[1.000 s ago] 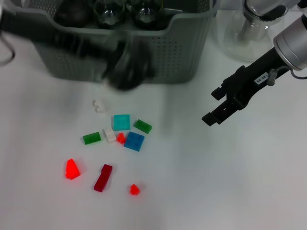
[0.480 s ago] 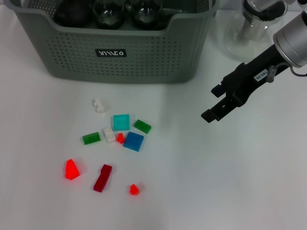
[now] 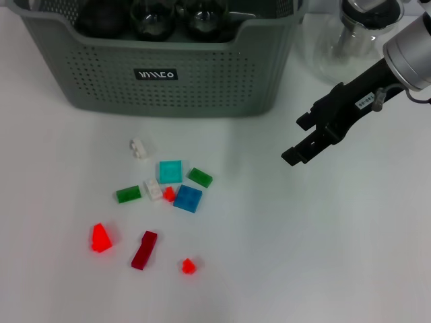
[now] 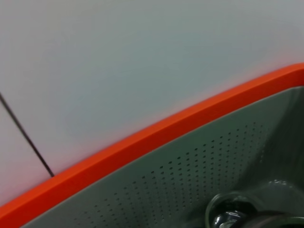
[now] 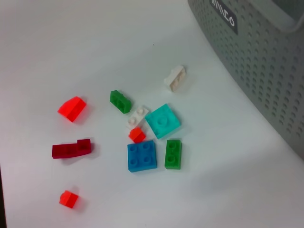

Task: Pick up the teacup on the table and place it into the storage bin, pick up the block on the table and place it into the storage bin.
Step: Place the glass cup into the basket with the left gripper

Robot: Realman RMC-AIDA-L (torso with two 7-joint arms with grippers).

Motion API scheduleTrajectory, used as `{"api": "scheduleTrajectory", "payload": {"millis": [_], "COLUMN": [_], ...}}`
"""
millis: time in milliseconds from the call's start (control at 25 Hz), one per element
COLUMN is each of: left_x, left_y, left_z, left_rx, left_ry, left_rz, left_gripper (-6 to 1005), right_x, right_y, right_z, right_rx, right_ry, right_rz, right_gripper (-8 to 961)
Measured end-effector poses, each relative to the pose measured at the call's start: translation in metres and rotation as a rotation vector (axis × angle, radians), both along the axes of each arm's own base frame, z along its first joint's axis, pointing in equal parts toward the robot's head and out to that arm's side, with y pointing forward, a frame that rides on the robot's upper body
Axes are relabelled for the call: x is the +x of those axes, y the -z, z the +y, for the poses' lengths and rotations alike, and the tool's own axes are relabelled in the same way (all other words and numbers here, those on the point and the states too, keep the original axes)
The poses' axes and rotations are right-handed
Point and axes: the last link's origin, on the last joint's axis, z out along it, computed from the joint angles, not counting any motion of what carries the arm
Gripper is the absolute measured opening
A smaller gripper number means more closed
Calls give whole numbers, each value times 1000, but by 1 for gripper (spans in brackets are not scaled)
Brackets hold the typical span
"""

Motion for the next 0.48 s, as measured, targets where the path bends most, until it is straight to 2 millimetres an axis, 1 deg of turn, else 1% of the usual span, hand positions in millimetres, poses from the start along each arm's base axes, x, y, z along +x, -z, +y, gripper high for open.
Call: {"api": "scheduleTrajectory", "payload": {"millis": [160, 480], "left_x": [-8, -15], "left_y": [18, 32], "left_z": [3, 5], "left_rx": [14, 36], "left_ry": [13, 20], "left_rz": [27, 21], "left_gripper": [57, 58], "right_x": [0, 0], "right_y": [0, 1], "right_z": [0, 0], "right_rx": [-1, -2], "right_ry": [-1, -6], "right_rz": [-2, -5], "right_gripper": [947, 947]}}
